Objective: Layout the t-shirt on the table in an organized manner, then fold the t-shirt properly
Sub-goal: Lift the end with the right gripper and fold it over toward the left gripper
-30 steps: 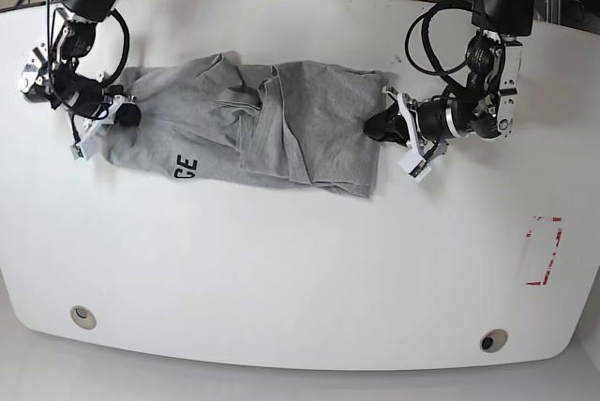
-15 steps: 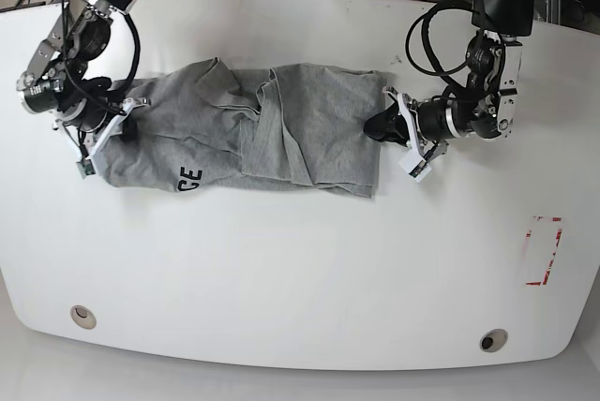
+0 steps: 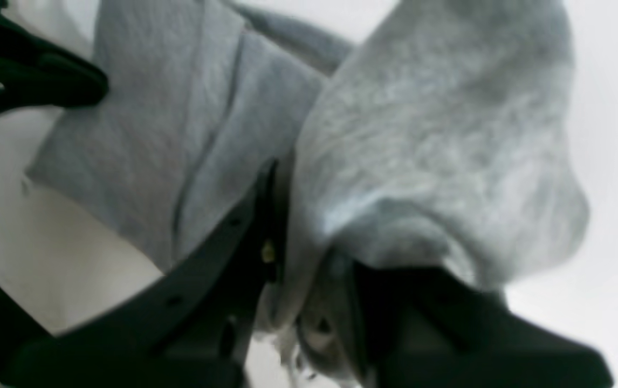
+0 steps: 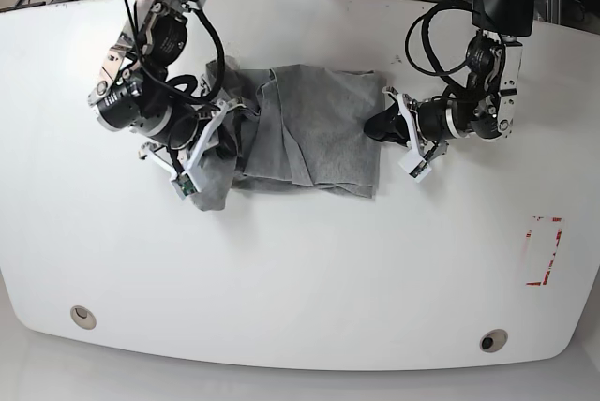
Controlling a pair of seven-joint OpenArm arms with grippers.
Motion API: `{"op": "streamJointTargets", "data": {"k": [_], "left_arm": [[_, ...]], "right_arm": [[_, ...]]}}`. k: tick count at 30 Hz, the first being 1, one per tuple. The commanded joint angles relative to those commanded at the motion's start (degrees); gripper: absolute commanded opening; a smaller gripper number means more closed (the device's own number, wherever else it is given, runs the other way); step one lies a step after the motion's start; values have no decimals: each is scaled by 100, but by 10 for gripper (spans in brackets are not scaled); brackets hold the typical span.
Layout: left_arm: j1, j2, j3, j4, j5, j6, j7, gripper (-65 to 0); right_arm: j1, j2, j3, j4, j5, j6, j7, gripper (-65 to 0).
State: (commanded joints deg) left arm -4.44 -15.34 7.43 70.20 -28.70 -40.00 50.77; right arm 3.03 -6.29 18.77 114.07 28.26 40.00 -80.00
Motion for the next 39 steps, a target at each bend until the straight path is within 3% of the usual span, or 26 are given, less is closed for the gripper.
{"op": "streamJointTargets", "data": {"k": [6, 22, 27, 32, 39], "left_arm": [[0, 9, 0, 0, 0, 0, 0, -617], [-9, 26, 0, 0, 0, 0, 0, -617], [-9, 26, -9, 0, -9, 0, 0, -617], [-9, 26, -9, 0, -9, 0, 0, -617], [-9, 35, -9, 0, -18, 0, 0, -617]], "right_arm": [[-176, -271, -633, 18, 9, 0, 0, -650], [-88, -271, -1600, -18, 9, 0, 180, -650], [-79, -271, -1714, -193, 0, 0, 277, -650], [-70, -271, -1741, -782, 44, 0, 681, -650], [-53, -271, -1749, -985, 62, 0, 743, -650]]}}
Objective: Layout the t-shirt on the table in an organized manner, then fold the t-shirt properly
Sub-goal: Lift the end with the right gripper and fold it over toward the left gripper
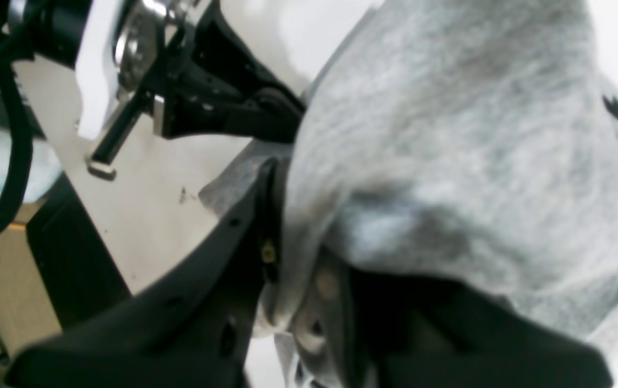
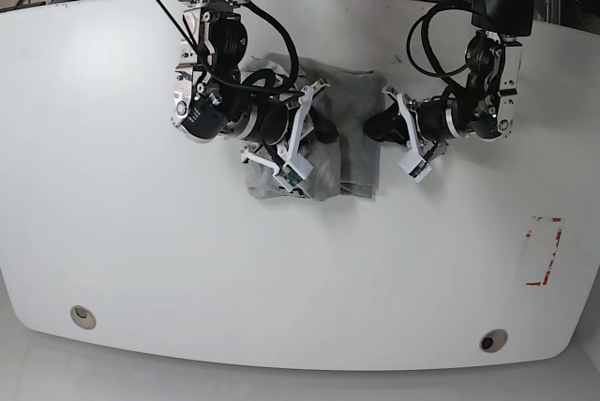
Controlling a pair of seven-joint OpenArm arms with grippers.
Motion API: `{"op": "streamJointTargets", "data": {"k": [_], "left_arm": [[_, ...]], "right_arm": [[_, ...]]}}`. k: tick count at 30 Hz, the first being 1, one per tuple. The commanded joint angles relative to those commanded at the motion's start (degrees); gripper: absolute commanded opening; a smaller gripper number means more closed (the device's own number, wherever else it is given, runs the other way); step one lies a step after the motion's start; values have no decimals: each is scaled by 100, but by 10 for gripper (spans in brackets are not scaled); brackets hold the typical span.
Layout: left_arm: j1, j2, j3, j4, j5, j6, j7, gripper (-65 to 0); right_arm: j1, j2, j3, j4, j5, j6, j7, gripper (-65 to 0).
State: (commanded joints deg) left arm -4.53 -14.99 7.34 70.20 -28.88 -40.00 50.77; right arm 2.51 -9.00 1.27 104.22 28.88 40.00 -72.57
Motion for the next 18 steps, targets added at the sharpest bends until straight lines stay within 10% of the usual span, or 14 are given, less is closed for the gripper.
{"op": "streamJointTargets", "data": {"k": [18], "left_arm": [[0, 105, -9, 0, 0, 0, -9, -617]], "right_arm": [[-9, 0, -598, -9, -44, 0, 167, -648]]}}
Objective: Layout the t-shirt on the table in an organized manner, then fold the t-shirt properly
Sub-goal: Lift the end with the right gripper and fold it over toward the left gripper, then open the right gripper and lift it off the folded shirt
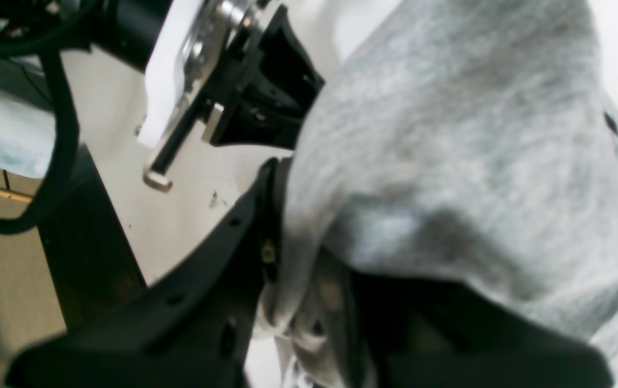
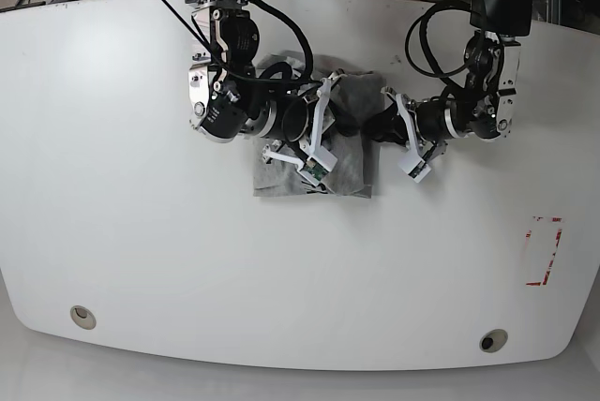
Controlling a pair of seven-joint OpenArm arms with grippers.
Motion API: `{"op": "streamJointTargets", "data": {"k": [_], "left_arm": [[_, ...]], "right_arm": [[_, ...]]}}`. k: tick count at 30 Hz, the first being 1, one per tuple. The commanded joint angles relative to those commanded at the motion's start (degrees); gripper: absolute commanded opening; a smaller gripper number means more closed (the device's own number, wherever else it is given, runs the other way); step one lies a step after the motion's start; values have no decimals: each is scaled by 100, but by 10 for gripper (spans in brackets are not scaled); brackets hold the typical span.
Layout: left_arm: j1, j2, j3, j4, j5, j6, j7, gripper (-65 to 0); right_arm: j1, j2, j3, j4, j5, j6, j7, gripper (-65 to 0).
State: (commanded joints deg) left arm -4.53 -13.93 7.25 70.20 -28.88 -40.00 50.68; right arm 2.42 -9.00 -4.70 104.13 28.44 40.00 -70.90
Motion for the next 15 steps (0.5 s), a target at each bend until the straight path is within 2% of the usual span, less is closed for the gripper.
{"op": "streamJointTargets", "data": {"k": [2, 3, 5, 7, 8, 11, 13, 15], "left_arm": [[0, 9, 0, 0, 0, 0, 0, -617], [0, 9, 0, 0, 0, 0, 0, -617], [0, 9, 0, 0, 0, 0, 0, -617], [0, 9, 0, 0, 0, 0, 0, -617], [0, 9, 0, 0, 0, 0, 0, -617], [0, 9, 0, 0, 0, 0, 0, -617], [0, 9, 0, 0, 0, 0, 0, -617], [0, 9, 0, 0, 0, 0, 0, -617]], "right_arm": [[9, 0, 0, 0, -9, 0, 0, -640], [9, 0, 0, 0, -9, 0, 0, -610], [9, 0, -18, 0, -9, 0, 0, -501], [9, 0, -35, 0, 9, 0, 0, -363], [9, 0, -70, 0, 18, 0, 0, -319], [26, 0, -431, 0, 26, 0, 0, -114], [105, 0, -659, 0, 35, 0, 9, -21], [141, 0, -800, 0, 35, 0, 9, 0]]}}
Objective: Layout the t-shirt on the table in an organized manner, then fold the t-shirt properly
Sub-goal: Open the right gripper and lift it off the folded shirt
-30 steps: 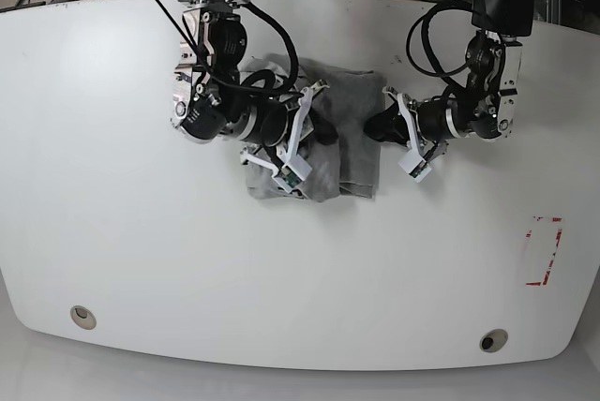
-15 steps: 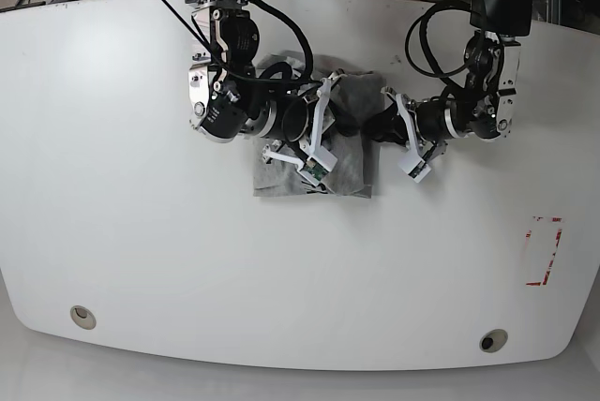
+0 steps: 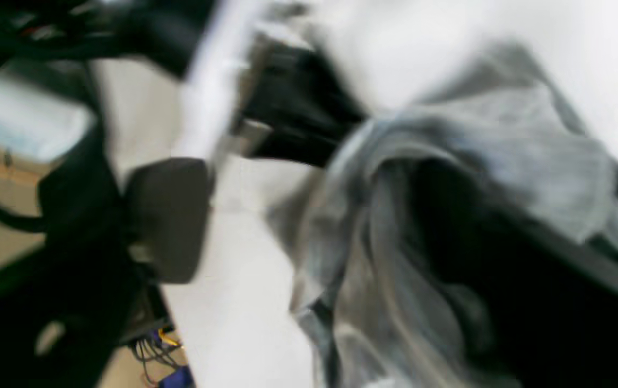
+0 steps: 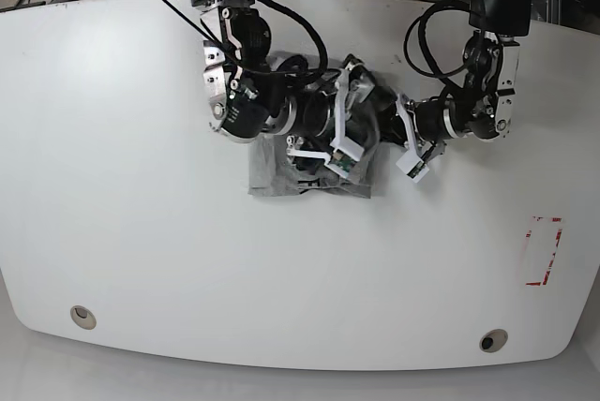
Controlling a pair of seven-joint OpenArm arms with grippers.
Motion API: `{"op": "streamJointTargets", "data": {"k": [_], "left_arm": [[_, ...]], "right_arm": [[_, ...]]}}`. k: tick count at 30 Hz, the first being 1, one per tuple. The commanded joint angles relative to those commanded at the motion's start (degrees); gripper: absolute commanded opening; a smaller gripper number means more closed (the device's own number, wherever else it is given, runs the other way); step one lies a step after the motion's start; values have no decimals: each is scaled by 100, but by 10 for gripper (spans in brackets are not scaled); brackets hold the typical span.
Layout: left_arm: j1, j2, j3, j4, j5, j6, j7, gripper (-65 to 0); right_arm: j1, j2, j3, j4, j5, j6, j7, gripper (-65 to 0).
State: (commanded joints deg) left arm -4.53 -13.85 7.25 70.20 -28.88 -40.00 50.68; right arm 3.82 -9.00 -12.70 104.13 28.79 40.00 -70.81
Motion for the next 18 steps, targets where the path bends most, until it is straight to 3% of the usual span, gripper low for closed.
{"op": "streamJointTargets", "data": {"k": [4, 10, 18], "left_arm": [[-9, 0, 0, 35, 0, 0, 0, -617], [-26, 0, -9, 44, -9, 0, 0, -617], [-114, 9, -369, 422, -9, 0, 0, -614]], "right_arm": [[79, 0, 9, 35, 0, 0, 0, -2], [290, 0, 571, 281, 149, 0, -53, -3], [712, 553, 642, 343, 123, 0, -220, -8]]}}
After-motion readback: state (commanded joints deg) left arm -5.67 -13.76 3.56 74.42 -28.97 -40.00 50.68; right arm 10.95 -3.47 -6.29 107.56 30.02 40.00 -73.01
